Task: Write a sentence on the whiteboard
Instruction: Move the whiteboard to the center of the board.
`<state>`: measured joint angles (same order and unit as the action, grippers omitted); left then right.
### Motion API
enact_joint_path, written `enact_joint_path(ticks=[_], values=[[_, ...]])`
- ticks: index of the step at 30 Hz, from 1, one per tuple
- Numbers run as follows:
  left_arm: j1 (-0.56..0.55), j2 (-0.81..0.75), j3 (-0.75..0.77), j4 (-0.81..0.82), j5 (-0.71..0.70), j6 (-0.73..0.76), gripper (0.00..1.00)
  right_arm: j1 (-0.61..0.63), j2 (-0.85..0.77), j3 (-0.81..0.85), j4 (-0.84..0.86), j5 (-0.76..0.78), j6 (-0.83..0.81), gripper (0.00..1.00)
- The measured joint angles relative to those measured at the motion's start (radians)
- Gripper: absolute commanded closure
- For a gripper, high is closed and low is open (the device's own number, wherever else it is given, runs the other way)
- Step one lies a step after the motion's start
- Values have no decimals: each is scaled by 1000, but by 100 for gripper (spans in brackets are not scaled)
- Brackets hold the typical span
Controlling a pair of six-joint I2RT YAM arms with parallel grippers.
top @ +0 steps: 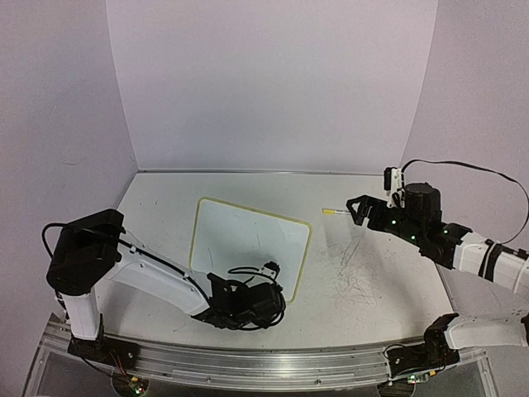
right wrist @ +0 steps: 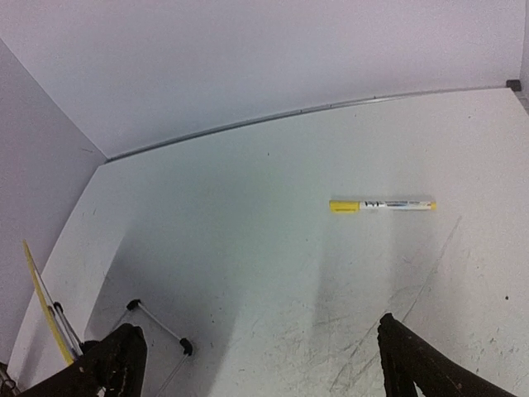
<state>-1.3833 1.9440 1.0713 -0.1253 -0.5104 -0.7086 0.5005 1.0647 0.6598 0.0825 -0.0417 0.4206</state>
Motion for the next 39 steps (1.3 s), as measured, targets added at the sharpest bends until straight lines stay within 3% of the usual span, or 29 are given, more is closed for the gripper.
enact_joint_path(ticks=[10,25,33,39], values=[[76,91,108,134,19,120,79,83,28,15,-151,35,-9,2],[73,135,155,180,67,218,36,133,12,104,-320,103,5,2],[82,-146,-3,157,114,228,19,342,40,171,-374,133,101,2],[167,-435,-148,137,134,196,13,533,212,252,-356,128,209,3]])
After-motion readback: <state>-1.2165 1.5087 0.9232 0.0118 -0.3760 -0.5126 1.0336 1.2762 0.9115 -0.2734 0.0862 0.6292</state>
